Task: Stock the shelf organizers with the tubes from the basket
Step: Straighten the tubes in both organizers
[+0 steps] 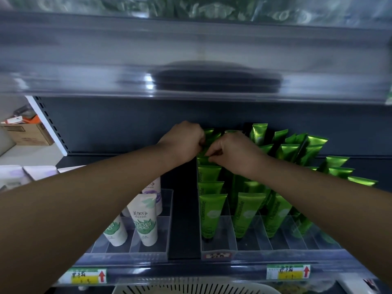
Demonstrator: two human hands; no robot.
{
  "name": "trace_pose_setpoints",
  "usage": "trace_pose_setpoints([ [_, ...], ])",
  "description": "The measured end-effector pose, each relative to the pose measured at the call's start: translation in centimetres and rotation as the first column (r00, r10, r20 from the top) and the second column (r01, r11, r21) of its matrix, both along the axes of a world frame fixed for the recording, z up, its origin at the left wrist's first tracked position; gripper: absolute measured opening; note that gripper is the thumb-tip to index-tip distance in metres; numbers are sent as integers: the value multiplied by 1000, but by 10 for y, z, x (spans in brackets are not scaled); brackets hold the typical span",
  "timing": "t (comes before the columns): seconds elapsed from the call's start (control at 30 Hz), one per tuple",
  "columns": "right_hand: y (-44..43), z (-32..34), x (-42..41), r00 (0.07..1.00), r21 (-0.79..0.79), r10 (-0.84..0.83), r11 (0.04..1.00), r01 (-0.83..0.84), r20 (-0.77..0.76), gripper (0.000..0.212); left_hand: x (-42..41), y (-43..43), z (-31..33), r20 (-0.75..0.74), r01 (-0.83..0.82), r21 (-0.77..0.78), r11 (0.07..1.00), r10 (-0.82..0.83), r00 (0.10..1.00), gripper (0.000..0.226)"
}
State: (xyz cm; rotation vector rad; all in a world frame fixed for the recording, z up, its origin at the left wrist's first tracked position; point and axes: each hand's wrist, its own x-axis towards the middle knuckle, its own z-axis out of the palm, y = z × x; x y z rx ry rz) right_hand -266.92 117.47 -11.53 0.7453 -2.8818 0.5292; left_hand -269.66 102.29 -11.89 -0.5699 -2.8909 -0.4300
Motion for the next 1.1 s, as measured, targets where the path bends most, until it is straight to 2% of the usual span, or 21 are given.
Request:
trace_pose_setpoints([
  [0.13, 3, -3, 0, 1000, 2, -14, 1000, 14, 16, 25, 0, -3, 2, -6, 13, 9, 1000, -13, 1000, 17],
  [0.4, 12, 4, -8, 998, -91, -18, 996, 24, 62, 29, 3, -12, 3, 22, 5, 30, 1000, -6, 1000, 15],
  [0.57, 21, 13, -18, 999, -250, -52, 967, 55, 18, 17, 3, -20, 6, 16, -70, -2, 998, 70, 997, 16],
  [0.7, 22, 16, -31, 995, -176, -80, 982, 67, -66, 16, -7, -20, 6, -24, -141, 6, 990, 141, 990, 16],
  [0.9, 15, 9, -50, 995, 121, -25, 992, 37, -101, 29, -31, -16, 1, -27, -106, -5, 994, 106, 994, 19],
  [1.1, 11, 7, -60, 996, 178, -20, 983, 36, -89, 31, -48, -7, -3, 46, -79, 90, 993, 75, 996, 21],
])
